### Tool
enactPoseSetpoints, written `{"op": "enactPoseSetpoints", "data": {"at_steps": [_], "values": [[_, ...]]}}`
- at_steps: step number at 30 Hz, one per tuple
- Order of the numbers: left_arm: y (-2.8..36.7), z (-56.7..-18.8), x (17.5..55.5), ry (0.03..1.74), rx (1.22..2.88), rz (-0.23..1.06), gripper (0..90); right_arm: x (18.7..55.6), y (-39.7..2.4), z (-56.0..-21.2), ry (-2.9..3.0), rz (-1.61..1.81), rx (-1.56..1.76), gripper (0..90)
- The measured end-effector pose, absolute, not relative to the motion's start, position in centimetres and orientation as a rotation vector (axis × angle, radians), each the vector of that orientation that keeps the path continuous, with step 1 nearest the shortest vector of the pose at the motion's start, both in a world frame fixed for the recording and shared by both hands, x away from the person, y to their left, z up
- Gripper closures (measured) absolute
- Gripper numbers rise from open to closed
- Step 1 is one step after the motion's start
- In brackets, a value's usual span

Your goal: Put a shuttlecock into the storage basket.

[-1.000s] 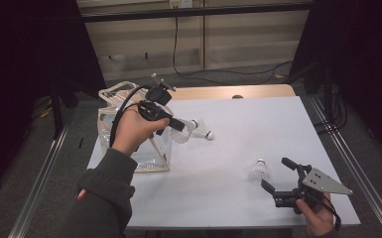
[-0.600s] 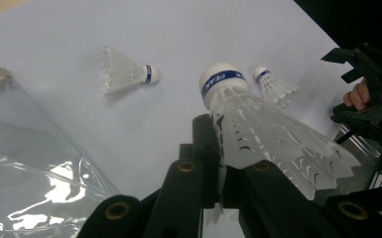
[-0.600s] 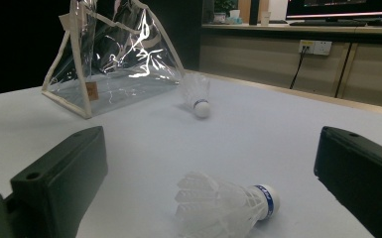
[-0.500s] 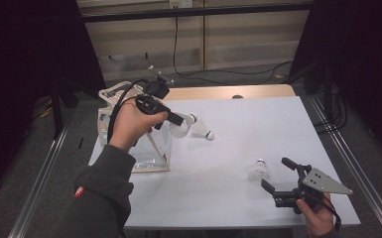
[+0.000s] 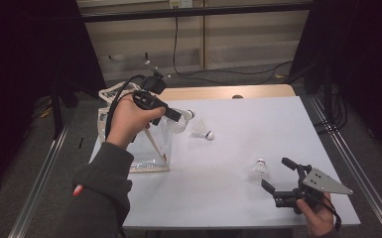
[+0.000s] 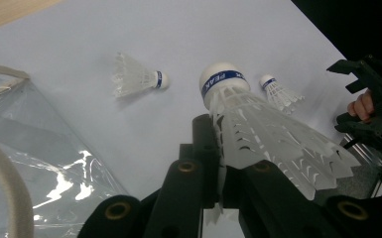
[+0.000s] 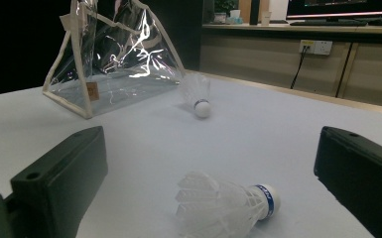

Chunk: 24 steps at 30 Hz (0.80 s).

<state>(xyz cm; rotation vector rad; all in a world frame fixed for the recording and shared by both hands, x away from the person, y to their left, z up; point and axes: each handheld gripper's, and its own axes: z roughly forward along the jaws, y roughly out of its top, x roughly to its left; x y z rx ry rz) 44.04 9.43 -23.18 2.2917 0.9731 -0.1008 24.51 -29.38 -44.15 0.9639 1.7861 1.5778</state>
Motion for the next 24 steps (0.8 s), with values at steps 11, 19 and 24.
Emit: {"op": "enactPoseSetpoints", "data": {"at_steps": [11,19,24], "values": [[10.0,-22.9,44.5,1.002,2.274,-0.097,89.9,24.5,-29.4,-44.1,1.787,1.578,0.963,0.0],[10.1,-22.5,44.8,1.015,2.278,-0.082,89.9,24.5,-29.4,-44.1,1.783,1.58,0.958,0.0],[10.5,-22.3,45.1,1.033,2.27,-0.069,89.9,24.5,-29.4,-44.1,1.782,1.58,0.961,0.0]]}}
